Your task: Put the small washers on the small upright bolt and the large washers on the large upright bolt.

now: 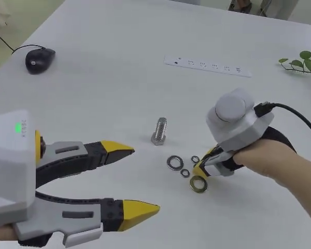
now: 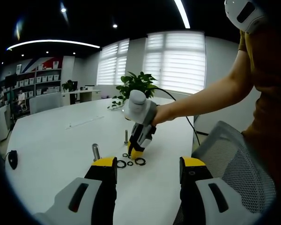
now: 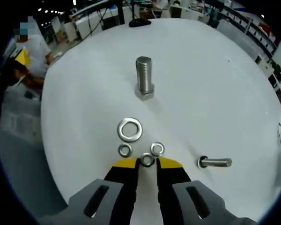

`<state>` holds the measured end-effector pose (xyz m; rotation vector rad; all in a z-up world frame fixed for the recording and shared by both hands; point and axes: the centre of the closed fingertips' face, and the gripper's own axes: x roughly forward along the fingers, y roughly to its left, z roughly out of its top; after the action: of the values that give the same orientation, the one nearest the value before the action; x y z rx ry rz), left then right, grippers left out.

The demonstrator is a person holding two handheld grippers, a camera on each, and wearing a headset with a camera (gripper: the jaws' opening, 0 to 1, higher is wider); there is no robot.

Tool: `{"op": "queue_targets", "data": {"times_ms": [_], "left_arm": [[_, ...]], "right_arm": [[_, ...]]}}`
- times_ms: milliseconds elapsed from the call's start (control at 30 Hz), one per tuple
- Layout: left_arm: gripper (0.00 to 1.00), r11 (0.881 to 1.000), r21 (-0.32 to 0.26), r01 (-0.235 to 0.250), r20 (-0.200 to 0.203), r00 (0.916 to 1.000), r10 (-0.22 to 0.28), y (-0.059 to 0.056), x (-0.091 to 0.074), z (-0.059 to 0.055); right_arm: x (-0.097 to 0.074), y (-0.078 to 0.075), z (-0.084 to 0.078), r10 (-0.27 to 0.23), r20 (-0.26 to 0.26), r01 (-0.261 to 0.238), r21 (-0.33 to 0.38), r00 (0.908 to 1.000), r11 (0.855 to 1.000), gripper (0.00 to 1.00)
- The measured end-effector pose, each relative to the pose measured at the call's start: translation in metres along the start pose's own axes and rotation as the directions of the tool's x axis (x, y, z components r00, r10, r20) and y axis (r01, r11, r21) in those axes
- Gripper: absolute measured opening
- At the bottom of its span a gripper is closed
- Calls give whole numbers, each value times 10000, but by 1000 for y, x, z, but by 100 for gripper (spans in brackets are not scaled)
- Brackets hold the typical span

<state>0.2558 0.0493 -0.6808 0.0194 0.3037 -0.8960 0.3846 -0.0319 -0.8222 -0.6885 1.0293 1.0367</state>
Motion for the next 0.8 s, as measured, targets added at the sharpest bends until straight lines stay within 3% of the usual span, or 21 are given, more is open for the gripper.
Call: {"op": "queue_targets", "data": {"times_ms": [233,800], "left_arm": [[53,10000,11,-28,-14,10000,28,0,-1,-1],[53,10000,57,52,-47,10000,-52,-2,1,0]], "right_arm": [[0,-2,0,-219,-230,214,-206,9995,9996,15],[0,-5,-1,-194,-27,192,-630,9998,9978,12]]}}
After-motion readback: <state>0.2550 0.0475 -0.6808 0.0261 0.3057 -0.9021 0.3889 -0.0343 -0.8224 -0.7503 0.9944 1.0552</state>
